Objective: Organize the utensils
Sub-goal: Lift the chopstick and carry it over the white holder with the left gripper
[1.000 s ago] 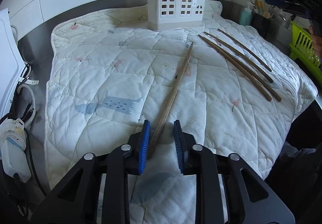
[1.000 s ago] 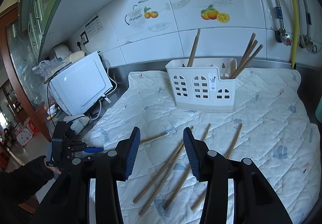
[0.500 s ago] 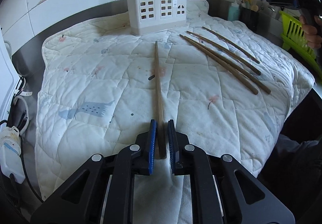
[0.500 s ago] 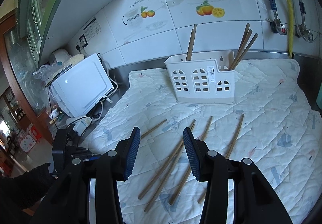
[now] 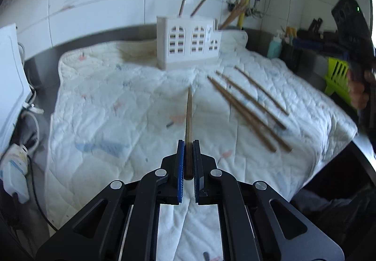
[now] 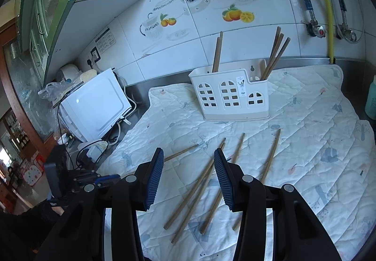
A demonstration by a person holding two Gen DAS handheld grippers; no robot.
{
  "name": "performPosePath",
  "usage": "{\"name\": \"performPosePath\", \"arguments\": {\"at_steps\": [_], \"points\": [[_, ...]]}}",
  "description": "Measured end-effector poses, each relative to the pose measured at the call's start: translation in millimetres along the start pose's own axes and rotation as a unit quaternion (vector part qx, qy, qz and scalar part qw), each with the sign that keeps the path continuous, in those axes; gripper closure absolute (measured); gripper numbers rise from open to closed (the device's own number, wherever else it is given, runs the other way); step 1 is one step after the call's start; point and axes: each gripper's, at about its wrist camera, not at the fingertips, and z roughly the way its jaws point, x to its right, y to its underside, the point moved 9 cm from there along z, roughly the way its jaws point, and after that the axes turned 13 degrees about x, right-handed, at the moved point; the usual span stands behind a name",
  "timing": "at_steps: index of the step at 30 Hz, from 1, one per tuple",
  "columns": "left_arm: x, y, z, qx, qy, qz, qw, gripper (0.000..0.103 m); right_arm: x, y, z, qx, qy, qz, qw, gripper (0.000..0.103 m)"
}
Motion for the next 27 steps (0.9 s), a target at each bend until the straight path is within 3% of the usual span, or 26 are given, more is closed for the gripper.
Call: {"name": "performPosePath", "arguments": {"at_steps": [8, 12, 27], "points": [[4, -68, 5, 0.052, -0.001, -0.035, 0.9980, 0.098, 9, -7, -14, 0.022, 0.004, 0.012, 1.000, 0.060], [5, -104, 12, 0.086, -0.010, -0.026, 0.9959, 0.098, 12, -12, -19, 0.030, 0.004, 0.012, 0.999, 0.060], [-3, -219, 48, 0.131, -0.033, -0.005, 0.9909, 0.098, 36, -18, -22, 0.043, 0.014, 0.027, 0.999, 0.060]]}}
